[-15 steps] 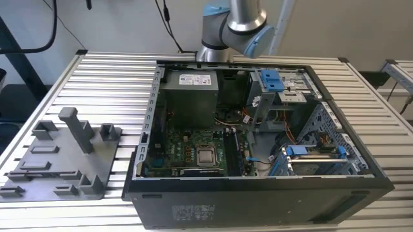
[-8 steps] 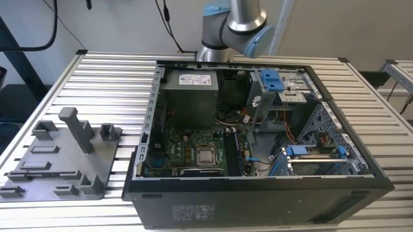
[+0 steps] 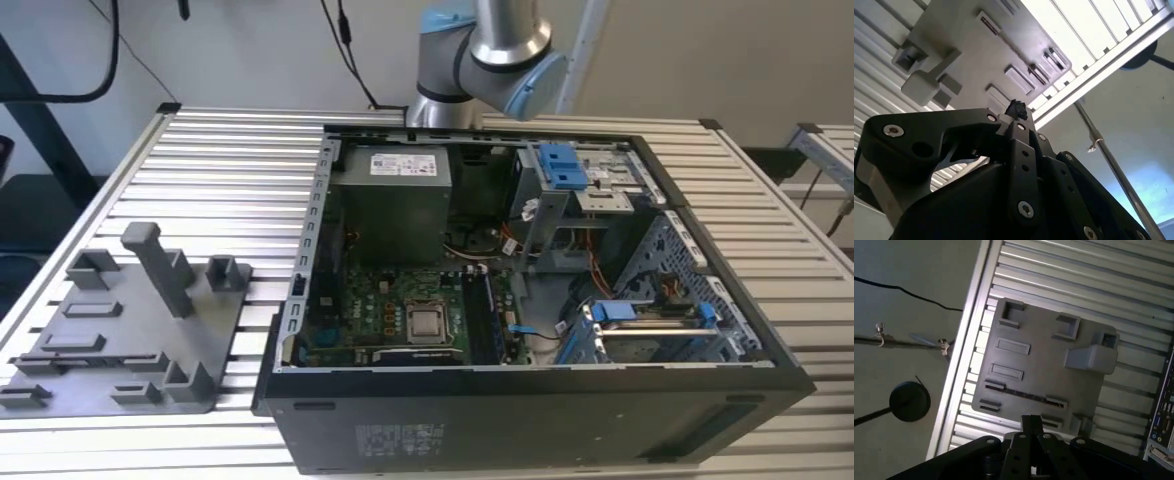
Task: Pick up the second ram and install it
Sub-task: 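Pick up the second ram and move it above second insertion slot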
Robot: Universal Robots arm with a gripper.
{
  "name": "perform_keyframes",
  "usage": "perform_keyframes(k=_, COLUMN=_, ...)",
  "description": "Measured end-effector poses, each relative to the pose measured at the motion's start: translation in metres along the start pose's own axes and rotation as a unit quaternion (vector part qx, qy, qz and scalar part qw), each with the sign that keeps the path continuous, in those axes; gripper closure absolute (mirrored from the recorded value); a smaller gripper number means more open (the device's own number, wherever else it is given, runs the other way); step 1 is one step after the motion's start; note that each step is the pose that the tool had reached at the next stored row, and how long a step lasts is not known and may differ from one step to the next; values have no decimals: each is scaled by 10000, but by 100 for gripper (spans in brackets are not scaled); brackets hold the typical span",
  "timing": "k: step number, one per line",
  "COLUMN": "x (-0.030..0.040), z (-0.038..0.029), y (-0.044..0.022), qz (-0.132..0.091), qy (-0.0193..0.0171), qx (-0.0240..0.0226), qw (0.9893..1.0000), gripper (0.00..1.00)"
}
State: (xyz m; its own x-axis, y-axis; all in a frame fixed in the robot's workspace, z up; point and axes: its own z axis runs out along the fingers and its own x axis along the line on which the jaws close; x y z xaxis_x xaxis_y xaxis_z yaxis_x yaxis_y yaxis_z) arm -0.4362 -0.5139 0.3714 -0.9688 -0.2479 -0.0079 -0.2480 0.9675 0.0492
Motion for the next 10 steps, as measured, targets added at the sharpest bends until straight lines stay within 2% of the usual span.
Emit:
perform_keyframes(k=7, x=0, z=0, y=0, qz=-296, qy=16, qx=-2, qw=9996, gripper=89)
perform_keyframes(k=10, x=0, z=0, y=0, qz=-453, qy=24, qx=-1, qw=9990, gripper=89)
